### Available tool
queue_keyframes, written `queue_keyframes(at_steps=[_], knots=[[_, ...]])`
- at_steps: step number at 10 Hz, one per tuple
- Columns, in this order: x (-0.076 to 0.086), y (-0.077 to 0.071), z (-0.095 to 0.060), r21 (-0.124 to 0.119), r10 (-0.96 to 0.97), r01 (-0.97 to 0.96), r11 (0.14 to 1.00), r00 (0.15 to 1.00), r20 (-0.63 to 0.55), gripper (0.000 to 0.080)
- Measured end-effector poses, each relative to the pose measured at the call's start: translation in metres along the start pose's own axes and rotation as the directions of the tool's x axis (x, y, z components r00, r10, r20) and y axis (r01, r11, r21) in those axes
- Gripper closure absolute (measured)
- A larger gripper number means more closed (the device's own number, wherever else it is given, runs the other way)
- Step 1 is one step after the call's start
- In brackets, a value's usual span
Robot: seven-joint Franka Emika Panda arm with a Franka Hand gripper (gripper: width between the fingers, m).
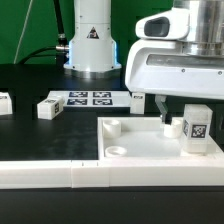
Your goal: Assemble one leg
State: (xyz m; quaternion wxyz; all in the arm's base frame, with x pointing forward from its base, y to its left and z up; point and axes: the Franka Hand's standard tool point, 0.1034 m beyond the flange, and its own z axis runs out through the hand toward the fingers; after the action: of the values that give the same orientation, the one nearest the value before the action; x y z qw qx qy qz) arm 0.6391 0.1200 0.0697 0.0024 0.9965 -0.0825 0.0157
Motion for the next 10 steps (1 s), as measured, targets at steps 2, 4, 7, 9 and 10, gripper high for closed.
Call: queue_keyframes(at_steps=[2,4,7,9,10], knots=[[0.0023,0.0031,-0.0007,0.000,-0.143,0.143,0.990,0.990,-0.006,0.0272],[0.0023,0.0033,-0.0005,0.001,-0.137,0.137,0.991,0.991,-0.006,0.0415],[0.0021,0.0032,-0.0002,0.002,-0.093,0.093,0.996,0.996,-0.005,0.0508],[0.0010,0.0026,0.0013,0.015,0.117,-0.117,0.993,0.993,0.003,0.0508],[0.0016,0.0025,0.0018,0.023,0.210,-0.210,0.977,0.978,-0.001,0.0508]])
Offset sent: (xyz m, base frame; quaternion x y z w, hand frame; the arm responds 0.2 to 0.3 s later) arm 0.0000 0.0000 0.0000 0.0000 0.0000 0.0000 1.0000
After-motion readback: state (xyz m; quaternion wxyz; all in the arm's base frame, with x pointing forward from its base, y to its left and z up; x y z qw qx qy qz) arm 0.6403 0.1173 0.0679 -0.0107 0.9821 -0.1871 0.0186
